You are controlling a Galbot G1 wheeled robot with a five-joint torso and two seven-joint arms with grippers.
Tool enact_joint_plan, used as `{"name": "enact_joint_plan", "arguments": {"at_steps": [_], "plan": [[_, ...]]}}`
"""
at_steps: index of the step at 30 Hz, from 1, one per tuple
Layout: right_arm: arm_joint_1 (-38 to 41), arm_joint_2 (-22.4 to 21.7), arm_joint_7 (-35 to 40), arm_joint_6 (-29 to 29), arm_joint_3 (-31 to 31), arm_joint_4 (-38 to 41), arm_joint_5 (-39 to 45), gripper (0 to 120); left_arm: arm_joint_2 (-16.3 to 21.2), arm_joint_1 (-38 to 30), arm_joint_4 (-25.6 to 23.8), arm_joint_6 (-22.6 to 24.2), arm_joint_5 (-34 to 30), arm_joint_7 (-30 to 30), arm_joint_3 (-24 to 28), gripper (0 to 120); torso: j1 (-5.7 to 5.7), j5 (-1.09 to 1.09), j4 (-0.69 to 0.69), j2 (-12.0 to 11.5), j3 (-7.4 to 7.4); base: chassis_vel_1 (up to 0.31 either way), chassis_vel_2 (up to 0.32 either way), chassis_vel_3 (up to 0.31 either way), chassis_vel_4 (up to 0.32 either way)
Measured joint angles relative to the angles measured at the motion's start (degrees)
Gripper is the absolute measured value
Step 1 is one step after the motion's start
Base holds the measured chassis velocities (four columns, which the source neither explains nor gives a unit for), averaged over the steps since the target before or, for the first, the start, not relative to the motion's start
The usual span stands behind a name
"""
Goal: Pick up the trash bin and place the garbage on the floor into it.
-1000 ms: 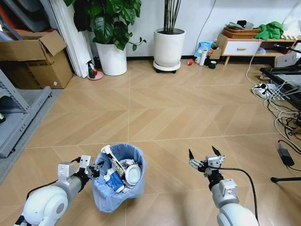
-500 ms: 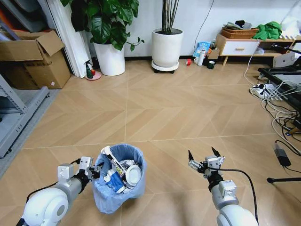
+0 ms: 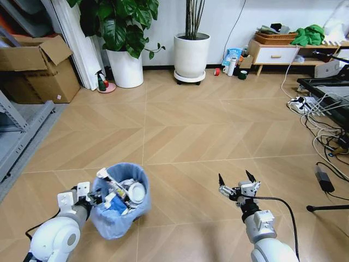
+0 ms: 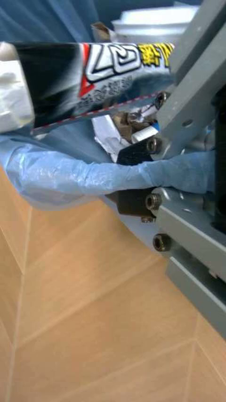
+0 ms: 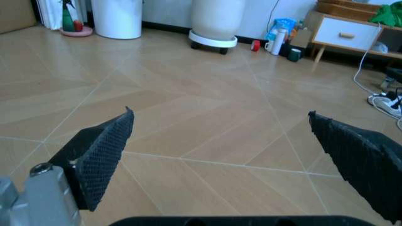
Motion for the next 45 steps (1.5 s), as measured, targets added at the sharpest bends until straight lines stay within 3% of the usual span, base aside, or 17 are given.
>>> {"name": "enact_joint_plan", "arguments": {"at_steps": [19,28,34,36,45], "plan": [[0.2,0.1,0.2,-0.1,0.2,-0.7,0.2,100,-1.4,-5.9,10.3,-2.2,-2.0,-2.0,1.1,0,0.00,-0.01,0.00,0.0,0.00,0.000,0.000,0.000,0.000],[0.5,0.1,0.2,-0.2,0.1,-1.3,0.3,100,-1.0,-7.5,11.8,-2.1,-2.9,-2.0,1.3,0,0.00,0.00,-0.01,0.0,0.00,0.000,0.000,0.000,0.000],[1.2,0.0,0.2,-0.3,0.1,-1.8,0.7,100,-1.1,-7.5,11.3,-2.3,-3.4,-1.9,2.0,17,0.00,-0.01,0.00,0.0,0.00,0.000,0.000,0.000,0.000],[1.4,0.0,0.2,-0.4,0.1,-2.0,0.8,100,-1.0,-8.0,11.1,-2.4,-4.1,-2.5,2.2,30,0.00,-0.02,-0.01,0.0,0.00,0.000,0.000,0.000,0.000],[1.6,0.0,0.2,-0.4,0.2,-2.2,1.0,100,-0.5,-8.6,8.6,-2.7,-6.3,-5.3,1.8,61,0.00,-0.01,-0.01,0.0,0.00,0.000,0.000,0.000,0.000]]}}
